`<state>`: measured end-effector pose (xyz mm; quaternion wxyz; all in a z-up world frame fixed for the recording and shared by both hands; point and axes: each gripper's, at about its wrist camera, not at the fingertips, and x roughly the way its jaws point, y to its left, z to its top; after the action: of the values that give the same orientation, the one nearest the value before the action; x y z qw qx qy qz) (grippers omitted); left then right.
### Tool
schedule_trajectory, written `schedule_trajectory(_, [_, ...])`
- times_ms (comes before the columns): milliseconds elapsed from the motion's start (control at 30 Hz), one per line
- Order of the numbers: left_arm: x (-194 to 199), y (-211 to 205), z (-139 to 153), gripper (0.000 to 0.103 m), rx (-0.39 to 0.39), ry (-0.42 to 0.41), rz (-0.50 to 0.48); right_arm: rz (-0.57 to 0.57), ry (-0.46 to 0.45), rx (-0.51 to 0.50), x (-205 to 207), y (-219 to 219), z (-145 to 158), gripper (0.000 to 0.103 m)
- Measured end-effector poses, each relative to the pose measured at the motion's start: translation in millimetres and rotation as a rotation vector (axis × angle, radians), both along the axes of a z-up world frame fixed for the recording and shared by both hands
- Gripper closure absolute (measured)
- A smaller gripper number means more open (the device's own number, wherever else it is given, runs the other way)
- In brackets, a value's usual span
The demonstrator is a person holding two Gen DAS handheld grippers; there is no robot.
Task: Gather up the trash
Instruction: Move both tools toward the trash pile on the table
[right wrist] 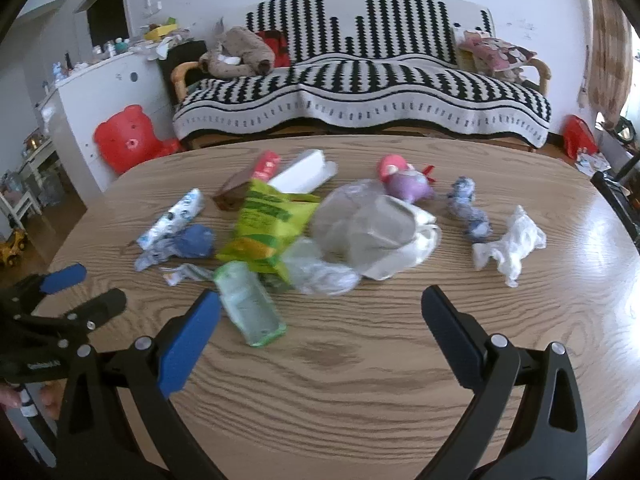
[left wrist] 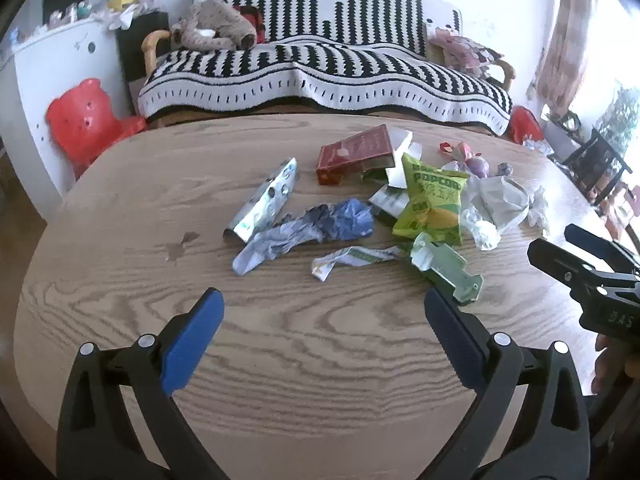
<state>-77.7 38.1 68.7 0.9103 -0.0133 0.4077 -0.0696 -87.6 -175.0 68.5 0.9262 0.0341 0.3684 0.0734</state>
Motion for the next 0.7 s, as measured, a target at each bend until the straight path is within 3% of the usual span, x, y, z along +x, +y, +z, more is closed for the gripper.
schedule_trajectory(433, [-3.4,29.5,-6.3,0.005,0.010,0.004,0.072,0.099,0.009,-0.038,-4.2,54.3,-3.3,0.006])
schedule_trajectory(700, [-1.1,32.0,-7.7,0.005,0.009,0.005,0.089,0.057,0.010,-0.044,-2.5,35.2,-6.2,0.006])
